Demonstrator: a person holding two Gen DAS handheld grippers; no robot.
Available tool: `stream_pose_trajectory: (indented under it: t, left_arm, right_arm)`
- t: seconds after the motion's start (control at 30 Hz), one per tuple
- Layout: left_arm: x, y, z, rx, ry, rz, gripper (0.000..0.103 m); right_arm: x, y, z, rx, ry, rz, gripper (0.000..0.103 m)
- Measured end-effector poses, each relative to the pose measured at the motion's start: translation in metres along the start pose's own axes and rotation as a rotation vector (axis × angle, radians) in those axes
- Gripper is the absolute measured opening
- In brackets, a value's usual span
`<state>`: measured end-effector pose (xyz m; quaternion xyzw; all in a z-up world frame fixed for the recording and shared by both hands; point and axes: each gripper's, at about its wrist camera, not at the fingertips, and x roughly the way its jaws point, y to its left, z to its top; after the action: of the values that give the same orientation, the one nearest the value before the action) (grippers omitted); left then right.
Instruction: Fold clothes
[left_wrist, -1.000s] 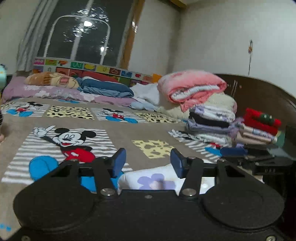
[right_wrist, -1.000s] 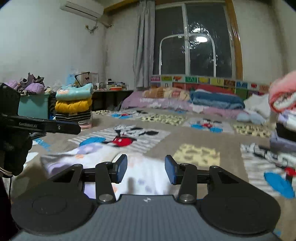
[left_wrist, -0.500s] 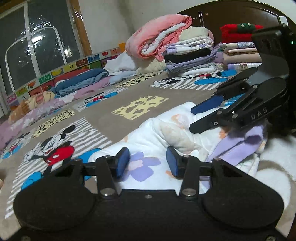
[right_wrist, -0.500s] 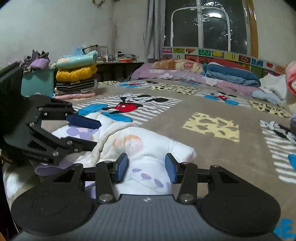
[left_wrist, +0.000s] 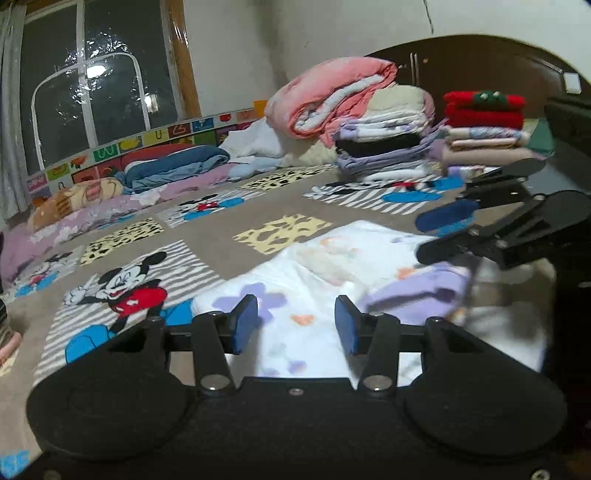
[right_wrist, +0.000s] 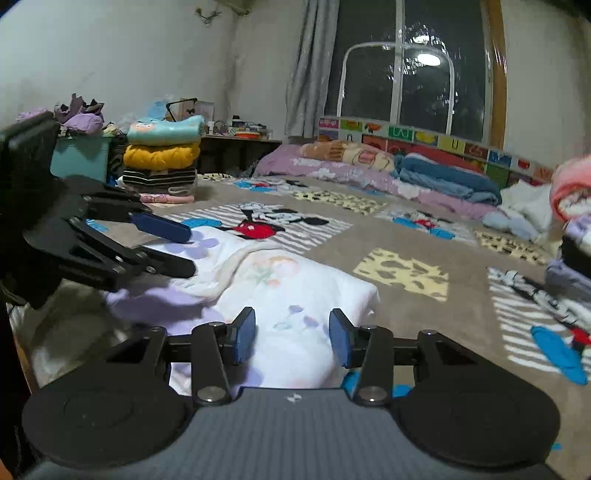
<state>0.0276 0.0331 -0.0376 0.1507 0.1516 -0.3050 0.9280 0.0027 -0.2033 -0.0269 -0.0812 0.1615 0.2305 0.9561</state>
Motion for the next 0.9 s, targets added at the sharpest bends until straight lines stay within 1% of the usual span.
stream_pose_trajectory:
  t: [0.1, 0.2, 0.23, 0.27, 0.3, 0.4, 0.43, 0.53, 0.57, 0.63, 0.67, 0.7, 0.83, 0.9]
  left_arm:
    - [-0.006, 0.002, -0.003, -0.037, 0.013, -0.021, 0.045]
    - [0.001, 0.002, -0.013, -0.049, 0.064, -0.049, 0.046]
    - [0.005, -0.001, -0.016, -0.042, 0.076, -0.043, 0.046]
    - [0.009, -0.004, -0.020, -0.034, 0.087, -0.036, 0.051]
    - [0.013, -0.006, -0.023, -0.027, 0.099, -0.030, 0.051]
    - [0.024, -0.012, -0.032, -0.012, 0.128, -0.014, 0.052]
    - [0.023, -0.012, -0.034, -0.015, 0.124, -0.015, 0.052]
    - [0.021, -0.020, -0.035, 0.025, 0.116, 0.008, 0.052]
    - [0.019, -0.020, -0.034, 0.017, 0.114, 0.005, 0.053]
    - [0.010, -0.015, -0.031, -0.037, 0.108, -0.019, 0.059]
    - [0.006, -0.012, -0.029, -0.064, 0.105, -0.031, 0.060]
    - [0.001, -0.009, -0.027, -0.093, 0.102, -0.042, 0.060]
    - [-0.022, 0.004, -0.019, -0.211, 0.076, -0.068, 0.059]
    - [-0.035, 0.010, -0.016, -0.274, 0.041, -0.066, 0.059]
  right_arm:
    - [-0.013, 0.005, 0.003, 0.003, -0.031, -0.001, 0.041]
    - [-0.015, 0.009, -0.005, 0.002, 0.007, 0.009, 0.041]
    - [-0.012, 0.009, -0.010, 0.003, 0.035, 0.015, 0.041]
    - [-0.005, 0.008, -0.019, 0.013, 0.081, 0.019, 0.042]
    - [0.002, 0.006, -0.026, 0.031, 0.105, 0.023, 0.042]
    - [0.009, 0.005, -0.028, 0.069, 0.109, 0.026, 0.042]
    - [0.010, 0.005, -0.029, 0.075, 0.110, 0.026, 0.042]
    - [0.010, 0.005, -0.032, 0.098, 0.106, 0.030, 0.042]
    - [0.010, 0.005, -0.032, 0.104, 0.107, 0.029, 0.042]
    - [0.009, 0.006, -0.031, 0.115, 0.106, 0.021, 0.042]
    - [0.007, 0.007, -0.031, 0.115, 0.105, 0.018, 0.044]
    - [0.005, 0.006, -0.030, 0.118, 0.105, 0.018, 0.047]
    - [-0.009, 0.004, -0.025, 0.137, 0.115, 0.019, 0.050]
    - [-0.018, 0.000, -0.023, 0.189, 0.121, 0.036, 0.050]
